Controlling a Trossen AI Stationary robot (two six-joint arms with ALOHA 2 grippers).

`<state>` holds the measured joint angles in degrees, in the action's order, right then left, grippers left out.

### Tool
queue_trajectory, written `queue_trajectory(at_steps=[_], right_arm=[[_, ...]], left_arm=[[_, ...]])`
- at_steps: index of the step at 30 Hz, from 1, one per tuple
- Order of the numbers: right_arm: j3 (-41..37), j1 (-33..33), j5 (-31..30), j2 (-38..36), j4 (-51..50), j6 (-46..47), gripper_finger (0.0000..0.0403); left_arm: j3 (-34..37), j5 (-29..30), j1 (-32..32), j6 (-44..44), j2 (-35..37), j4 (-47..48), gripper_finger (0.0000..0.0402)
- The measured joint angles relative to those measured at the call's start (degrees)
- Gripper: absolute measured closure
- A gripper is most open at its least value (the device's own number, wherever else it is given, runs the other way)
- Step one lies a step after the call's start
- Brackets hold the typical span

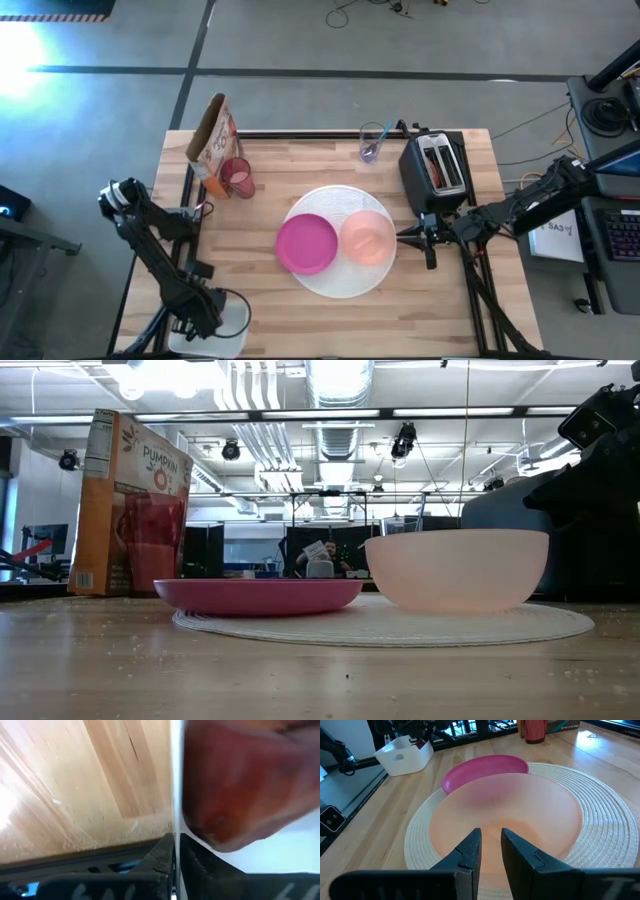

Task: Arrange a breakfast setting
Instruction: Move the white bin to the bottom right of the table

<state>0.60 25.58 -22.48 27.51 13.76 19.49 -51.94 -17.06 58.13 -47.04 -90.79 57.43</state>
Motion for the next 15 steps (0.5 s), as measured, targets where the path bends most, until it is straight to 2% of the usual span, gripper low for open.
queue_trajectory(at_steps=[8, 15], right_arm=[[-0.01, 0.02, 0.00, 0.02, 0.01, 0.00, 0.0339], [0.00, 0.02, 0.00, 0.00, 0.02, 0.00, 0.0339]], left_arm=[[-0.22, -0.23, -5.29, 6.38, 0.51, 0.10, 0.0401], [-3.59, -0.46, -13.63, 16.06, 0.51, -0.49, 0.0401]])
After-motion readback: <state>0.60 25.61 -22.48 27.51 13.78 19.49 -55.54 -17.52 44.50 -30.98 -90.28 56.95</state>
